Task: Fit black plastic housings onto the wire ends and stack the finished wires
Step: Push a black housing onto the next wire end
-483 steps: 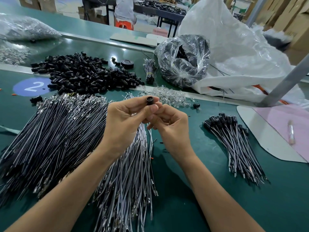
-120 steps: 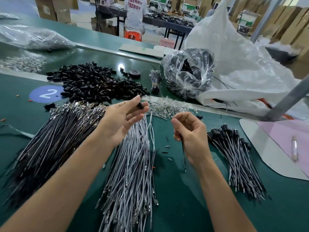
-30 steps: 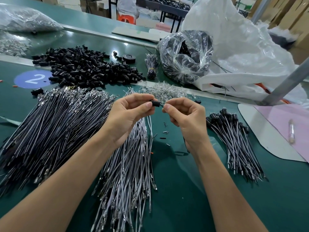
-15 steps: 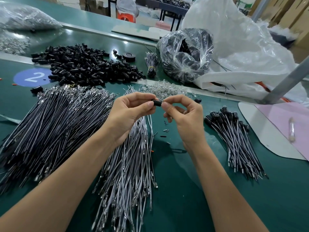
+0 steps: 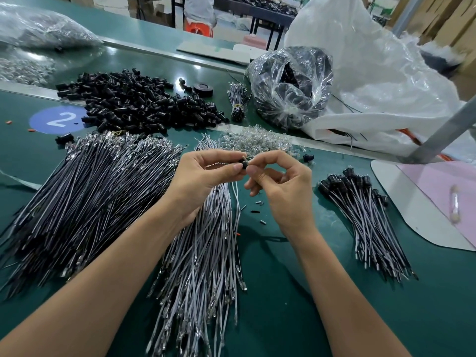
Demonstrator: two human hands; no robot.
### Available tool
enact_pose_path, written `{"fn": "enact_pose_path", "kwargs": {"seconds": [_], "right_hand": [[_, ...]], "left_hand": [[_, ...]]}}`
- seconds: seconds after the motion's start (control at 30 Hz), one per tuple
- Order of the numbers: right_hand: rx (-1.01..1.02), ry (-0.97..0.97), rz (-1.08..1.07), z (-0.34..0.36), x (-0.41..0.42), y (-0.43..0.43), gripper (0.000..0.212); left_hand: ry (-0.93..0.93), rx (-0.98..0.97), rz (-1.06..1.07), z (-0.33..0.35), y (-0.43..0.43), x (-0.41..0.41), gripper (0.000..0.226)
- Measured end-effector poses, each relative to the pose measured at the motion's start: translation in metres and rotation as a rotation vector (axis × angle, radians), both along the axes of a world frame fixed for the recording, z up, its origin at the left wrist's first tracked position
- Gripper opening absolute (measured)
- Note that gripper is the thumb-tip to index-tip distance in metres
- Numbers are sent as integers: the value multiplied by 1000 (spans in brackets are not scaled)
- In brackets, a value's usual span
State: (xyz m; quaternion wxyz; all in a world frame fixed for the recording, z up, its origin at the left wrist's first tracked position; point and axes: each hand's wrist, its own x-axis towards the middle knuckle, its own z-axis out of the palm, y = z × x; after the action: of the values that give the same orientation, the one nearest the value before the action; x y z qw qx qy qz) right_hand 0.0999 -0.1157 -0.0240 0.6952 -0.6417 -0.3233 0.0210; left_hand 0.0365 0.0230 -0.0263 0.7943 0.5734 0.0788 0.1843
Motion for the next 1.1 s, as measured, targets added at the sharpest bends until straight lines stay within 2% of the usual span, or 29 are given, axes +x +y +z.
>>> {"fn": "enact_pose_path", "kwargs": {"seconds": [0.23,0.43,0.57,0.67,0.83,1.1], "right_hand": [[3,14,-1,1,3,-3,21],[-14,9,27,1,2,0,20],[-38,-7,-25,1,0,1,19],[-51,13,-126,2,3,-2,13],[-174,1,-202,3,10,-8,9],[-299,-46,-184,1,7,-5,7]], "left_hand": [[-12,-24,17,3,-2,-2,23],[-1,-232,-2,1,-1,-1,11],[-10,-221,11,1,0,0,7],[-28,-294,68,1,3,0,12],[-33,-378,139,1,7,0,16],[-49,-360,133,1,7,1,13]]}}
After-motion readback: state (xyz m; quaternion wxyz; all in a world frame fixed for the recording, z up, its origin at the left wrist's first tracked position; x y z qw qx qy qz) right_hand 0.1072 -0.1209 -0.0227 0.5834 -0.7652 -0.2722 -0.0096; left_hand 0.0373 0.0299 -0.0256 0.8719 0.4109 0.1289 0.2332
